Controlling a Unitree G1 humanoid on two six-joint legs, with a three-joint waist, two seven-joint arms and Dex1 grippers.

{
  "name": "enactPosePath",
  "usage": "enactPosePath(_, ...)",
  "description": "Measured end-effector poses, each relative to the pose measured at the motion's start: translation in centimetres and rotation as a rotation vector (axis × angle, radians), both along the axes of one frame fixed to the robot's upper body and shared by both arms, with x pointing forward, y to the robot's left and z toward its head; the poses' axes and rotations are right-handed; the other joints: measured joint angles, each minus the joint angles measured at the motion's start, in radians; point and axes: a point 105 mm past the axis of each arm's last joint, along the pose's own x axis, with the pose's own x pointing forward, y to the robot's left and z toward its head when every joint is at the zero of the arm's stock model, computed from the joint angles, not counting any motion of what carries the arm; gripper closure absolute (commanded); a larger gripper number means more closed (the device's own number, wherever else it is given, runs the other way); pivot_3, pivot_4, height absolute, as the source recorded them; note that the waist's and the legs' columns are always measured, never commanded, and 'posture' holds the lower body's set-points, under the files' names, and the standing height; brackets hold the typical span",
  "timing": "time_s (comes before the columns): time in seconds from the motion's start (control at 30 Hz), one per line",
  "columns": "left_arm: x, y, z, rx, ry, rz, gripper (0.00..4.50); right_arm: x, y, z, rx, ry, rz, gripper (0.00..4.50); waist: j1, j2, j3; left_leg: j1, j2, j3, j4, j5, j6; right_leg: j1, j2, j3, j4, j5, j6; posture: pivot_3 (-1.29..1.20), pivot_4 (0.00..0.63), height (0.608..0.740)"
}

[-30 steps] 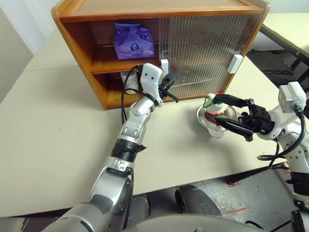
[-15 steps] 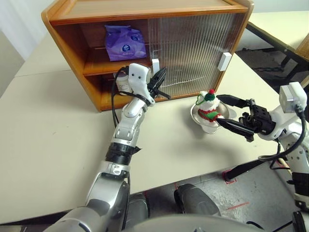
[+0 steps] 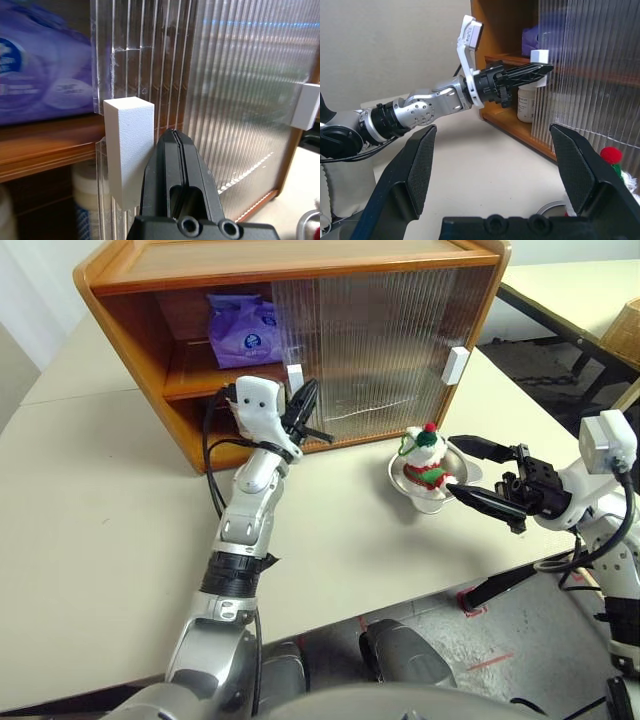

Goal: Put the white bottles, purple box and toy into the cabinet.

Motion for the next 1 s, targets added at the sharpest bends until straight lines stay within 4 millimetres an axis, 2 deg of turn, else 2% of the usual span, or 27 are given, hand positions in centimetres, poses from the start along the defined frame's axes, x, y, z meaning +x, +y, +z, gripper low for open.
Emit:
enactPosePath(0.17, 0.0, 2.8, 0.3, -0.006, -0.007, 0.094, 4.46, 0.0, 0.0, 0.1, 0.0, -0.004, 0.001, 0.0, -0.001, 0.0, 0.0, 0.001, 0.0, 0.0, 0.0, 0.002, 0.002, 0.0, 0.001, 0.0, 0.0, 0.001, -0.002, -0.2, 0.05, 0.74)
enactPosePath(0.6, -1.4, 6.3, 0.6, 0.041, -0.011, 0.176, 4.46, 0.2, 0.3, 0.6, 0.016, -0.006, 0.019, 0.0, 0.005, 0.0, 0.0, 0.0, 0.0, -0.001, -0.003, 0.003, 0.001, -0.002, 0.001, 0.0, 0.0, 0.002, -0.003, -0.18, 0.053, 0.74)
enactPosePath(1.0, -2.5, 9.1, 0.7, 0.042, -0.001, 0.25, 4.46, 0.3, 0.7, 1.0, 0.036, -0.019, 0.043, 0.0, 0.033, 0.0, 0.0, 0.0, 0.0, -0.003, -0.005, 0.003, 0.0, -0.003, 0.0, 0.0, 0.0, 0.001, -0.005, -0.16, 0.053, 0.74)
